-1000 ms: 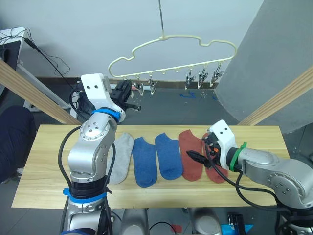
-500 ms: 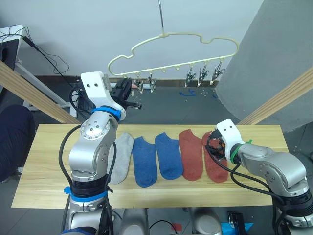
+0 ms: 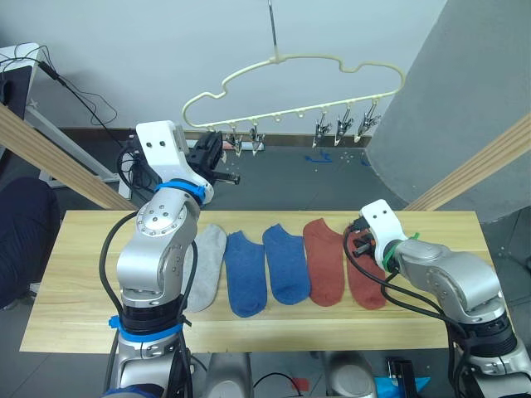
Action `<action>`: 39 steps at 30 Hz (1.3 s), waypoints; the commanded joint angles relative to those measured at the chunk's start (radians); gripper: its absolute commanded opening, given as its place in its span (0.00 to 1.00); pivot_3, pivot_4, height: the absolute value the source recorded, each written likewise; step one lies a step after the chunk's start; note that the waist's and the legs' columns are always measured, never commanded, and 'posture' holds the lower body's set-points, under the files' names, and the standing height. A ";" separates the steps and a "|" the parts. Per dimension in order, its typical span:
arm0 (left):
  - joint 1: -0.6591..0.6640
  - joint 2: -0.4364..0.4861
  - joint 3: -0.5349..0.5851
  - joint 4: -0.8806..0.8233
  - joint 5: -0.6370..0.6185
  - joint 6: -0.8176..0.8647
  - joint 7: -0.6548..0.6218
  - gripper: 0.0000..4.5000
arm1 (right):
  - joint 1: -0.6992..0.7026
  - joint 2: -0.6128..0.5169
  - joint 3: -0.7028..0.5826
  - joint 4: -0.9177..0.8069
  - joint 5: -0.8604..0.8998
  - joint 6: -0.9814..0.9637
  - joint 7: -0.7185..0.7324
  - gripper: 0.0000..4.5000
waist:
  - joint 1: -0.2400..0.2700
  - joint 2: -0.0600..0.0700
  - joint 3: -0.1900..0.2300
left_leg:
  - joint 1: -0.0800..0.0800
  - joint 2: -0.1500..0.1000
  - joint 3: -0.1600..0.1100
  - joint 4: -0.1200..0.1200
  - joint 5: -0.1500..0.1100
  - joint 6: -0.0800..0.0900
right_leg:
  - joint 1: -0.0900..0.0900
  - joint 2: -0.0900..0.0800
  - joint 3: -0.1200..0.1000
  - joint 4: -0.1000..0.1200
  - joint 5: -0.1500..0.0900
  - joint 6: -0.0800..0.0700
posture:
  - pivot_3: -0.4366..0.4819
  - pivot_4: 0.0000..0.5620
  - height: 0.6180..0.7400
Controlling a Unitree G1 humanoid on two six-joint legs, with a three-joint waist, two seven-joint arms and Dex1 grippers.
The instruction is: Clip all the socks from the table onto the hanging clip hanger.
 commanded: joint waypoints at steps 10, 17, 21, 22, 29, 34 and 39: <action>0.012 -0.001 0.011 -0.028 0.006 0.031 0.019 0.01 | -0.055 0.028 0.038 0.072 -0.103 -0.048 0.023 1.00 | 0.001 0.000 0.001 | 0.000 0.000 0.000 0.000 0.000 0.000 | 0.000 0.000 0.000 0.000 0.000 0.000 | 0.33 0.76 1.00; 0.012 -0.004 0.013 -0.033 0.006 0.037 0.023 0.01 | -0.058 0.011 0.022 0.075 -0.136 -0.036 0.039 1.00 | 0.001 0.000 0.001 | 0.000 0.000 0.000 0.000 0.000 0.000 | -0.001 0.000 0.000 0.000 0.000 0.000 | 0.34 0.76 1.00; 0.013 -0.005 0.011 -0.035 0.007 0.038 0.025 0.01 | -0.048 0.003 0.021 0.080 -0.144 -0.038 0.051 1.00 | 0.001 0.000 0.002 | -0.001 0.000 0.000 0.000 0.000 0.000 | -0.001 0.000 0.000 0.000 0.000 0.000 | 0.33 0.76 1.00; 0.013 -0.004 0.011 -0.035 0.006 0.039 0.024 0.01 | -0.044 0.006 0.024 0.087 -0.149 -0.039 0.052 1.00 | 0.001 0.000 0.002 | -0.001 0.000 0.000 0.000 0.000 0.000 | -0.001 0.000 0.000 0.000 0.000 0.000 | 0.33 0.76 1.00; 0.013 -0.001 0.012 -0.040 0.007 0.044 0.023 0.01 | -0.015 0.029 0.023 0.148 -0.161 -0.037 0.066 1.00 | 0.001 0.000 0.002 | -0.001 0.000 0.001 -0.001 0.000 0.000 | -0.001 0.000 0.001 -0.001 0.000 0.000 | 0.35 0.75 1.00; 0.013 -0.001 0.013 -0.043 0.008 0.049 0.025 0.01 | -0.027 0.040 0.014 0.152 -0.166 -0.030 0.075 1.00 | 0.001 0.000 0.002 | -0.001 0.000 0.000 0.000 0.000 0.000 | -0.001 0.000 0.000 0.000 0.001 0.001 | 0.35 0.75 1.00; 0.012 0.001 0.012 -0.044 0.006 0.051 0.026 0.01 | -0.011 0.047 0.015 0.184 -0.175 -0.042 0.081 1.00 | 0.000 0.000 0.002 | -0.001 0.000 0.000 0.000 0.000 -0.001 | -0.001 0.000 0.000 0.000 0.001 0.001 | 0.35 0.75 1.00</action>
